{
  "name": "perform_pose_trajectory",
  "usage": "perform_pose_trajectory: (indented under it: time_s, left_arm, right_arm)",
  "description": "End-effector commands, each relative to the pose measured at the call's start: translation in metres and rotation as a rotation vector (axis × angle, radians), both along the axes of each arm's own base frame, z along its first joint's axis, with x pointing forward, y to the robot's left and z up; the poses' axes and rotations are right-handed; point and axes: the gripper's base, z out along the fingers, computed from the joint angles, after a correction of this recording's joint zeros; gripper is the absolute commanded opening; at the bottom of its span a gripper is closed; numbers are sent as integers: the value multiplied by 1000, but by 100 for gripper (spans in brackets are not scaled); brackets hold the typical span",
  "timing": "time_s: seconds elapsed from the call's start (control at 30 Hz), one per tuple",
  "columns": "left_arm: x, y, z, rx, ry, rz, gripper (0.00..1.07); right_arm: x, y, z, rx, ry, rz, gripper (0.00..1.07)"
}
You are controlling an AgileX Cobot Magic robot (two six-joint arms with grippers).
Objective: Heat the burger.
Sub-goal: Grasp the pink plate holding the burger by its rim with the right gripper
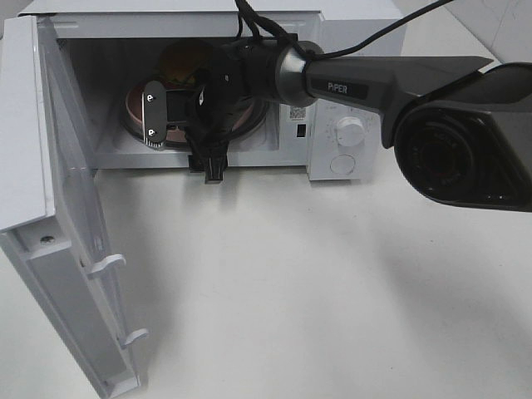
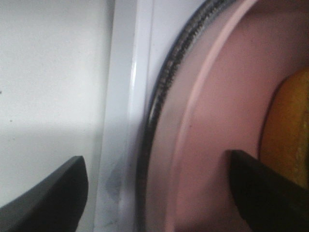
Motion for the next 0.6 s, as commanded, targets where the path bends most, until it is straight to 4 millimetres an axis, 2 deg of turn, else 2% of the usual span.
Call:
perform_pose_trajectory:
  time_s: [0.03, 0.07, 0.1, 0.13, 0.23, 0.3, 0.33, 0.37, 0.4, 0.47, 0.5, 0.53, 0.6]
  left_arm:
    - [-2, 0, -1, -1, -12, 5, 84]
    - [-2, 0, -1, -1, -12, 5, 84]
    - [-2, 0, -1, -1, -12, 5, 84]
    - [-2, 0, -1, -1, -12, 5, 84]
    - [-2, 0, -1, -1, -12, 5, 84]
    - [-2, 0, -1, -1, -12, 5, 84]
    - [-2, 0, -1, -1, -12, 5, 84]
    - [-2, 0, -1, -1, -12, 5, 84]
    - [-2, 0, -1, -1, -12, 5, 84]
    - [-2, 0, -1, -1, -12, 5, 84]
    - [-2, 0, -1, -1, -12, 5, 84]
    - [-2, 0, -1, -1, -12, 5, 84]
    - [-2, 0, -1, -1, -12, 5, 84]
  right_arm:
    - [3, -2, 5, 8, -19, 0, 77]
    - [3, -2, 5, 7, -14, -3, 73]
    - [3, -2, 5, 7, -14, -3, 73]
    - [3, -2, 5, 7, -14, -3, 65]
    - [3, -2, 5, 7, -14, -3, 60]
    - [3, -2, 4, 3, -9, -3, 34]
    - [3, -2, 4, 3, -9, -3, 34]
    - [1, -2, 3, -9, 8, -1, 21]
    - [1, -2, 3, -9, 8, -1, 21]
    - [-2, -3, 6, -9, 43, -6, 5]
    - [-2, -3, 6, -9, 43, -6, 5]
    - [-4, -3, 7, -6, 64, -7, 0]
    - [-4, -3, 10, 0, 67, -7, 0]
